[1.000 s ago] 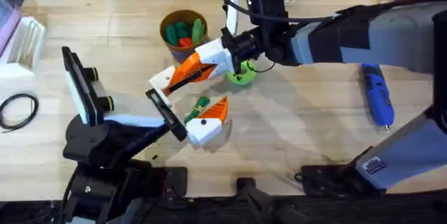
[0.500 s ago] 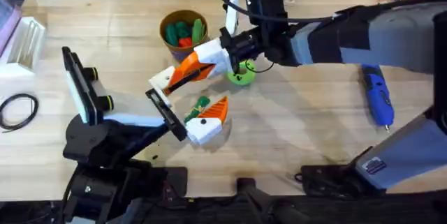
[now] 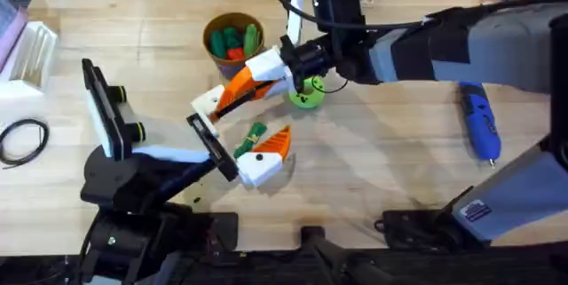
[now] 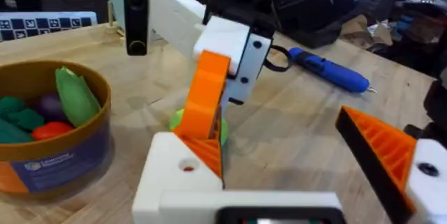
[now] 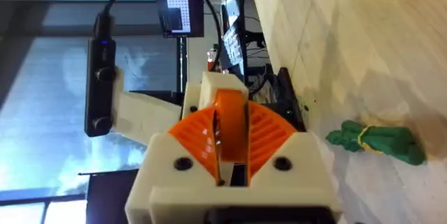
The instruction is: Pick up the gripper from the table and insert it into the empty holder that is missing its gripper. Then pick up a screw, insert it into the mounting hole, and use the screwdriver to tighten it. Finally, clean up the table by picking up the vegetable and placing it into the bucket.
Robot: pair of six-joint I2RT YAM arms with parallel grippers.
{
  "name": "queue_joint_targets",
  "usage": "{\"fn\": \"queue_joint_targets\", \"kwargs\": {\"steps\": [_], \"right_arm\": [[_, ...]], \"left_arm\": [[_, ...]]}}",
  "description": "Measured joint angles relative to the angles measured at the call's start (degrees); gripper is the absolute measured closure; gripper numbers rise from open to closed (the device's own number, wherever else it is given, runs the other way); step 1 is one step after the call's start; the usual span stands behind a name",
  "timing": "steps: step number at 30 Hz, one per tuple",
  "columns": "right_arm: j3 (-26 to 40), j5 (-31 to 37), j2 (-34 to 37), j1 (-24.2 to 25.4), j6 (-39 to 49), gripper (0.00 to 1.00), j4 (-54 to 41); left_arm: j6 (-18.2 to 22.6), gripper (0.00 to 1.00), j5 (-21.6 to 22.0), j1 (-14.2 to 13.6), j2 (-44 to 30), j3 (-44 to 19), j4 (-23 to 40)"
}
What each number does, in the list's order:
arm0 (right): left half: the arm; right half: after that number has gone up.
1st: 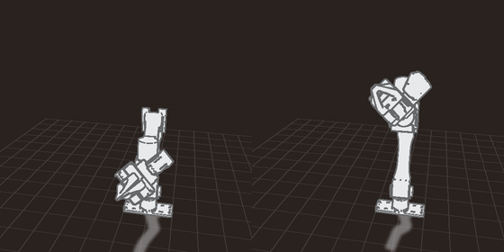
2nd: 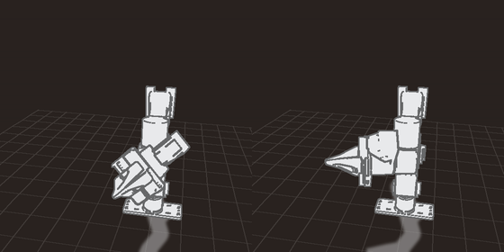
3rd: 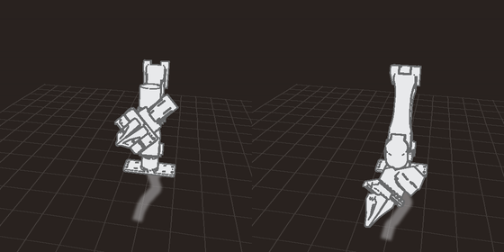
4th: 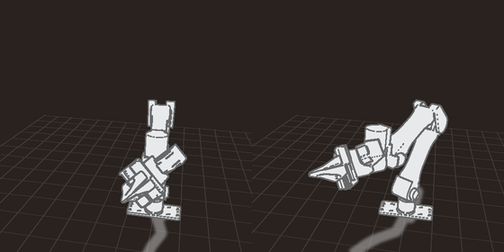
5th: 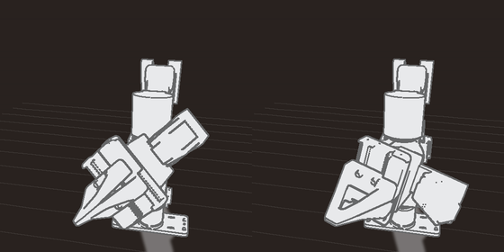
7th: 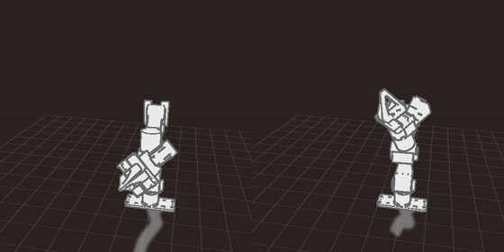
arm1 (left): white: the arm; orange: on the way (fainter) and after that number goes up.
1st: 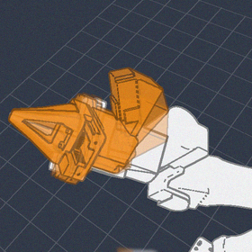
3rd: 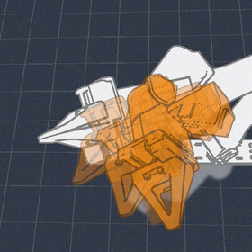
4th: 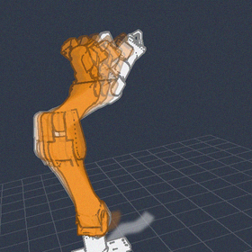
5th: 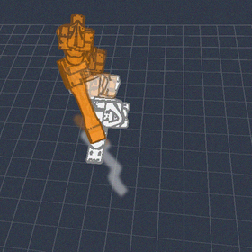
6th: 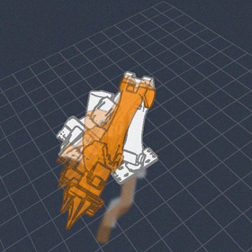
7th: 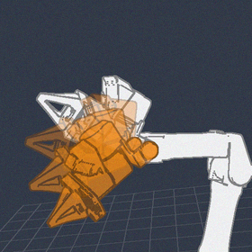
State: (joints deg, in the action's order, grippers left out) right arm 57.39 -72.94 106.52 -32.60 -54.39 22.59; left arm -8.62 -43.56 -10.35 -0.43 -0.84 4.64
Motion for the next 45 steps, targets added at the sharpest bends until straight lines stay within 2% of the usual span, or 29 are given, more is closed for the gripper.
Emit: {"fn": "queue_joint_targets", "kwargs": {"steps": [3, 6, 12, 18, 21, 27, 32, 36, 40, 45], "right_arm": [[0.00, -0.01, 0.00, 0.00, 0.84, 0.792, 0.23], [-0.01, 0.01, 0.11, -0.28, 1.24, 0.713, 2.02], [-0.02, -0.39, 0.59, 0.22, 1.93, 0.418, 2.53], [-0.02, -0.86, 0.59, 0.88, 1.99, 0.274, 2.77], [-0.02, -0.84, 0.59, 1.32, 2.15, 0.078, 2.91], [-0.02, 2.30, 0.57, 4.03, 4.78, 0.044, 4.88], [0.41, 9.56, -1.39, 8.43, 10.16, 0.042, 0.49], [4.66, 18.01, -6.37, 11.01, 19.43, 0.041, -18.56], [9.29, 32.68, -12.67, 10.36, 31.82, 0.038, -39.75], [11.15, 51.59, -16.74, 5.84, 44.38, 0.036, -52.90]], "left_arm": [[0.02, 0.016, -0.64, -0.02, 0.00, 0.00, 0.03], [0.59, 0.014, -1.67, -0.33, 0.01, 0.00, 0.03], [1.91, 0.014, -2.75, -0.38, 0.09, 0.00, 0.03], [2.01, 0.015, -5.29, -1.14, 0.09, 0.00, 0.18], [2.12, 0.014, -5.66, -1.14, 0.09, 0.00, 0.25], [2.12, 0.016, -6.20, -1.14, 0.09, 0.00, 0.29], [2.14, 0.014, -6.23, -1.14, 0.09, 0.00, 0.29], [2.14, 0.014, -6.25, -1.14, 0.09, 0.00, 0.29], [2.12, 0.014, -6.25, -1.14, 0.09, 0.00, 0.29], [2.14, 0.014, -6.28, -1.14, 0.09, 0.00, 0.29]]}}
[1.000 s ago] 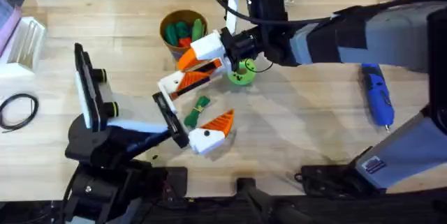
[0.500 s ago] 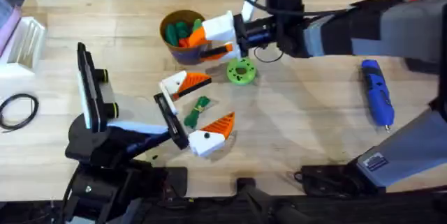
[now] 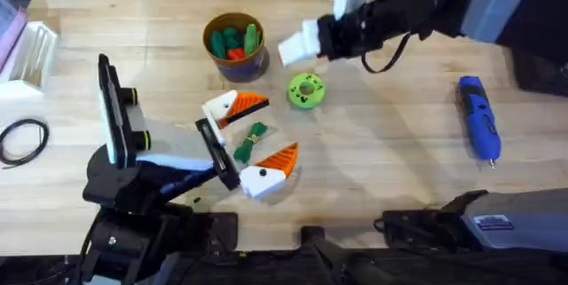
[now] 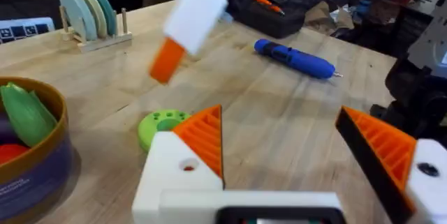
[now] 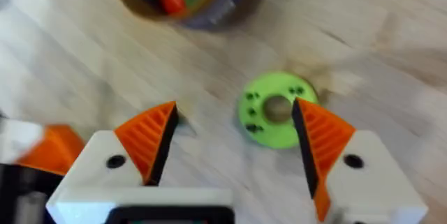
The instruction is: Pick up the gripper from the table and insert it into the empty holder that is missing its gripper. Then pick up a screw, insert it into the mounting hole, and use the screwdriver to tighten it. Finally, clean up the table by picking up the vegetable and placing it into the bucket.
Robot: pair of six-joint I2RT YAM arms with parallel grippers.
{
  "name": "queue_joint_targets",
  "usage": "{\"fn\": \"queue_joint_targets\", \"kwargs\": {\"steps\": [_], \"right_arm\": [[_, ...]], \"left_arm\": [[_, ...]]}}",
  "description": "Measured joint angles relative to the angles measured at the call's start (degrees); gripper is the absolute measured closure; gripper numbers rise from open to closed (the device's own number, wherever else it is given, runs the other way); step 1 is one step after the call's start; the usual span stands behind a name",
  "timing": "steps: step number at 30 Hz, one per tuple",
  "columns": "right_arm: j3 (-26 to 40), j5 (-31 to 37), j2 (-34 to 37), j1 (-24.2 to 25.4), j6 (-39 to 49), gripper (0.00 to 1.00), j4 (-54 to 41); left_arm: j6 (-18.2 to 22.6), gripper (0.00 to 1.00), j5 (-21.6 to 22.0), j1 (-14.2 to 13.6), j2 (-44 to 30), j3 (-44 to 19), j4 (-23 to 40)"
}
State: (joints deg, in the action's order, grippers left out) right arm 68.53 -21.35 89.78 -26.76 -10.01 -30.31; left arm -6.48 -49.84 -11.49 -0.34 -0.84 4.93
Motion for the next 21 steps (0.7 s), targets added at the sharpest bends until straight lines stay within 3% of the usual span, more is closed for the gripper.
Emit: {"fn": "queue_joint_targets", "kwargs": {"steps": [5, 15, 21], "right_arm": [[0.02, 10.23, 1.87, -4.78, 6.78, 0.040, -6.05], [0.02, 15.99, 6.79, -9.20, 10.73, 0.458, -6.14], [0.02, 18.15, 8.70, -11.30, 12.01, 0.562, -6.14]], "left_arm": [[0.00, 0.015, -0.03, 0.00, 0.00, 0.00, 0.00], [0.00, 0.015, -0.08, 0.00, 0.00, 0.00, 0.00], [0.00, 0.014, -0.10, 0.00, 0.00, 0.00, 0.00]]}}
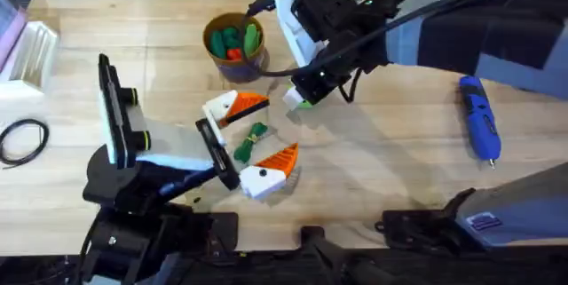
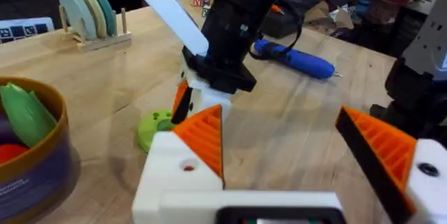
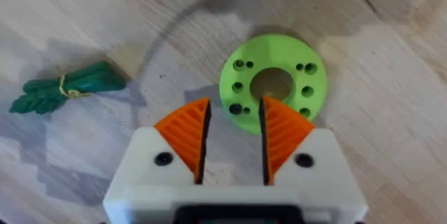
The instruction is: Pick up the gripper from the table and insert it into the empty holder that is missing its gripper. Then pick up a screw, insert it into the mounting hole, and use the screwdriver to tighten it. Finally, clean up the table by picking up the vegetable and placing it into the bucket.
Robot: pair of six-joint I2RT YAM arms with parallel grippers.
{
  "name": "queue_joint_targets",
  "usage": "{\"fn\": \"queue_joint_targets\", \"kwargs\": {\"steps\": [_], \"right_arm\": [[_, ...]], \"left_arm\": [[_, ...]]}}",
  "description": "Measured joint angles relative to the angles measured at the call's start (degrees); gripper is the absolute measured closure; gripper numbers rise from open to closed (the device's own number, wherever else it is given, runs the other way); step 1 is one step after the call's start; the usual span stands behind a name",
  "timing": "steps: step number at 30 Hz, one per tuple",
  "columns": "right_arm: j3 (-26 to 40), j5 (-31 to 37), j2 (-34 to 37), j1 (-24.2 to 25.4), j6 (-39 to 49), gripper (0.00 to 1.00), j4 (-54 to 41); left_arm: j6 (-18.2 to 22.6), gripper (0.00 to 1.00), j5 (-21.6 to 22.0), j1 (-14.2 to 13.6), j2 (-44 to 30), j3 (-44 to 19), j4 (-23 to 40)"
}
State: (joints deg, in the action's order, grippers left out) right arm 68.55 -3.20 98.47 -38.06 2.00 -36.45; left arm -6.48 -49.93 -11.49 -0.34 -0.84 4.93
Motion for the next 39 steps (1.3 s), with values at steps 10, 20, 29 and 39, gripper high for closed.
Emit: {"fn": "queue_joint_targets", "kwargs": {"steps": [10, 20, 29, 39], "right_arm": [[0.00, 1.09, 0.31, -0.61, 0.22, 0.662, -0.02], [0.00, 1.49, 2.12, -1.79, 0.61, 0.772, -0.19], [0.00, 1.85, 2.43, -1.79, 0.84, 0.945, -0.26], [0.90, 1.96, 2.43, -1.79, 0.85, 0.995, -2.32]], "left_arm": [[0.00, 0.013, 0.00, 0.00, 0.00, 0.00, 0.00], [0.00, 0.014, 0.00, 0.00, 0.00, 0.00, 0.00], [-0.01, 0.015, 0.00, 0.00, 0.00, 0.00, 0.00], [0.00, 0.015, 0.00, 0.00, 0.00, 0.00, 0.00]]}}
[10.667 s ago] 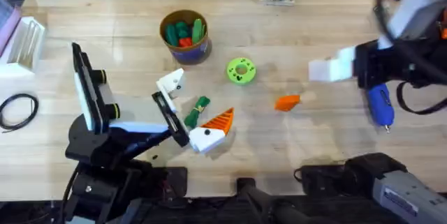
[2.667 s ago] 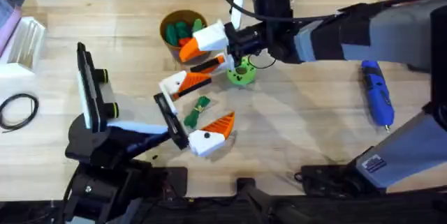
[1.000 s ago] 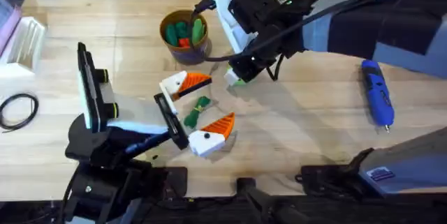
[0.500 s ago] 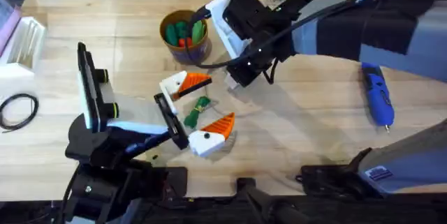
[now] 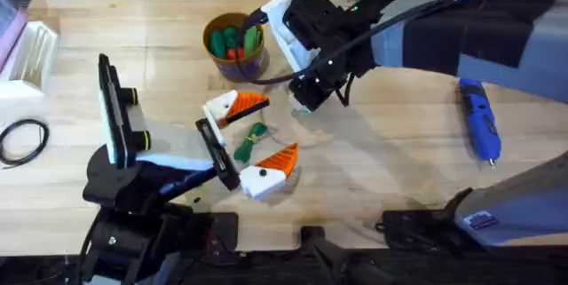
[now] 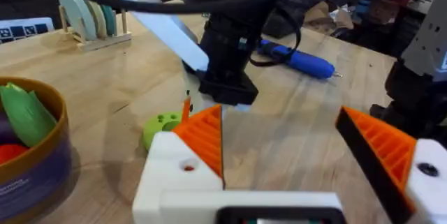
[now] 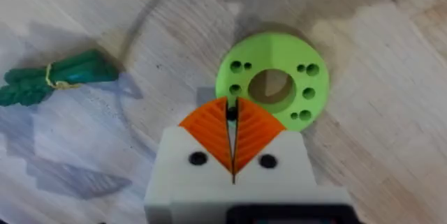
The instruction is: Pick up the gripper from the table and insert it into the empty holder that is missing its gripper. Then pick up a screw, insert it into the mounting hole, and use the screwdriver to tighten it. Finally, clean up the table by picking up the vegetable and placing it into the bucket.
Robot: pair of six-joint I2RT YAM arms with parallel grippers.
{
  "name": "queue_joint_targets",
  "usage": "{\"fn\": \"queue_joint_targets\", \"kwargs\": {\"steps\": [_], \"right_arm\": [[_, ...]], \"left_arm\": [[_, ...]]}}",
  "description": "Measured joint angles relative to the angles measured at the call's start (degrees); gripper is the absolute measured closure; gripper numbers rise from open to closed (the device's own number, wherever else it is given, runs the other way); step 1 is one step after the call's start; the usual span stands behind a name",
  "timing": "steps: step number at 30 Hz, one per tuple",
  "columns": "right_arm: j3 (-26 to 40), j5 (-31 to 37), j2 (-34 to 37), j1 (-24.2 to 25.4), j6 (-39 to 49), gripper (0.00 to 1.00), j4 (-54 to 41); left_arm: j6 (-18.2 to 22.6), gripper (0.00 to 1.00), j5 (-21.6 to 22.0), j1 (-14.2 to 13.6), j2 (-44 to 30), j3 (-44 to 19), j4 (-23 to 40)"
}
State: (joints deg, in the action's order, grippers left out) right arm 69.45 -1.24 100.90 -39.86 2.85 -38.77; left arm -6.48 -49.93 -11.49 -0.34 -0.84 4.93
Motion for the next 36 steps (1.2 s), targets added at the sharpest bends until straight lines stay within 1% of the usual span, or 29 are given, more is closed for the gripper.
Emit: {"fn": "queue_joint_targets", "kwargs": {"steps": [3, 7, 12, 14, 16, 19, 22, 25, 30, 36], "right_arm": [[2.22, 1.15, 0.00, 0.00, 0.01, 0.995, -2.29], [7.64, 3.35, -0.07, 0.00, 0.25, 0.995, -6.35], [17.06, 4.43, -0.52, 0.00, 1.46, 0.995, -14.55], [21.28, 3.51, -0.79, 0.01, 2.25, 0.995, -17.81], [25.58, 0.70, -1.05, 0.00, 3.08, 0.995, -20.51], [31.19, -5.98, -1.22, 0.00, 3.94, 0.995, -22.45], [34.52, -14.08, -1.42, -0.02, 4.46, 0.995, -22.33], [35.23, -20.62, -1.66, -0.42, 4.52, 0.995, -21.79], [35.23, -25.32, -1.68, -2.85, 4.52, 0.995, -22.14], [35.23, -26.70, -1.59, -7.50, 5.20, 0.995, -22.24]], "left_arm": [[0.00, 0.014, 0.00, 0.00, 0.00, 0.00, 0.00], [0.00, 0.014, 0.00, 0.00, 0.00, 0.00, 0.00], [0.00, 0.015, 0.00, 0.00, 0.00, 0.00, 0.00], [0.00, 0.015, 0.00, 0.00, 0.00, 0.00, 0.00], [-0.02, 0.015, 0.00, 0.00, 0.00, 0.00, 0.00], [0.00, 0.015, 0.00, 0.00, 0.00, 0.00, 0.00], [0.00, 0.015, 0.00, 0.00, 0.00, 0.00, 0.02], [0.00, 0.014, 0.00, 0.00, 0.00, 0.00, 0.02], [-0.01, 0.015, 0.00, 0.00, 0.00, 0.00, 0.02], [0.00, 0.015, 0.00, 0.00, 0.00, 0.00, 0.02]]}}
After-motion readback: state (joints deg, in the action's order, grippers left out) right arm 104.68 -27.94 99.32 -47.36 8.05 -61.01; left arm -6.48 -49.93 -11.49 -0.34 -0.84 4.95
